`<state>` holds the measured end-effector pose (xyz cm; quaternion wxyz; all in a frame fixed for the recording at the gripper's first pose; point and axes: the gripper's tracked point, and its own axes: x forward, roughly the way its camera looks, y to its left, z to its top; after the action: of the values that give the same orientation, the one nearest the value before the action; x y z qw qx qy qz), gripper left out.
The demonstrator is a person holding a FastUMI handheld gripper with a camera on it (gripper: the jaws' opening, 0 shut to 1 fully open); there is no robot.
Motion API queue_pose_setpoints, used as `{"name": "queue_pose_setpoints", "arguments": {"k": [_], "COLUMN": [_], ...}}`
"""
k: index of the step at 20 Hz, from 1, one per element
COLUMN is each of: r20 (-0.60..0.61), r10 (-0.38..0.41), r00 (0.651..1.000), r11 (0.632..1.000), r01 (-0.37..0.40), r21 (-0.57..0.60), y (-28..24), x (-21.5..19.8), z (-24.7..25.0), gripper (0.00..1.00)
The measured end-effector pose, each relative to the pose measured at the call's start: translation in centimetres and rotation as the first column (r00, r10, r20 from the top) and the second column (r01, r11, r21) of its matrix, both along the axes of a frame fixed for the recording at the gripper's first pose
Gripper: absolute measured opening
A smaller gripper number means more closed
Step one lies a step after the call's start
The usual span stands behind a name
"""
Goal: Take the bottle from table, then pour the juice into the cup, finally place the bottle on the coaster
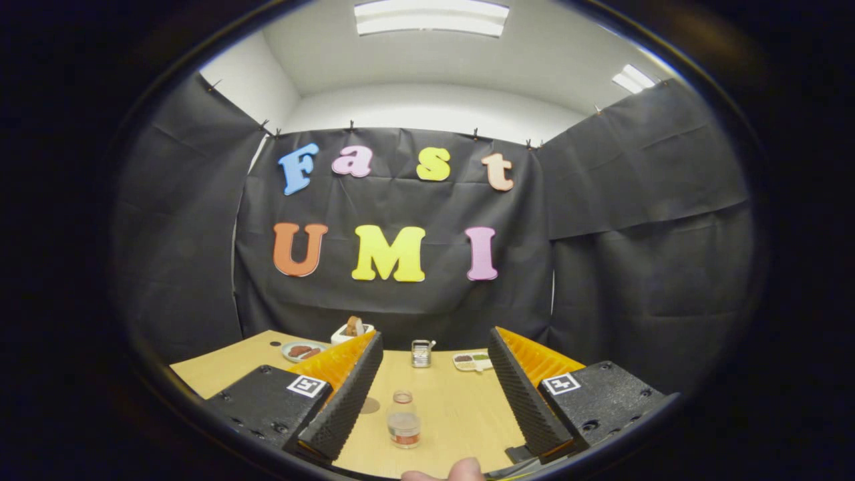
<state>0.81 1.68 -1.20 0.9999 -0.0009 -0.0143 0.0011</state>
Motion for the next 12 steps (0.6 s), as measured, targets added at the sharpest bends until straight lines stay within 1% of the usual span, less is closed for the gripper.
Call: {"name": "queue_pose_setpoints", "arguments": {"k": [7,12], "r20": [-0.014,-0.097], "r10": [0.034,0.067], "r00": [0.999,0.993], "r11": [0.999,0.997], "r01": [-0.034,-0.069], "r21": [0.003,-0.017], "y": [0.8,1.8], "x": [0.6,1.3], "z": [-1.5,-5.9], "gripper": [1.0,1.0]}}
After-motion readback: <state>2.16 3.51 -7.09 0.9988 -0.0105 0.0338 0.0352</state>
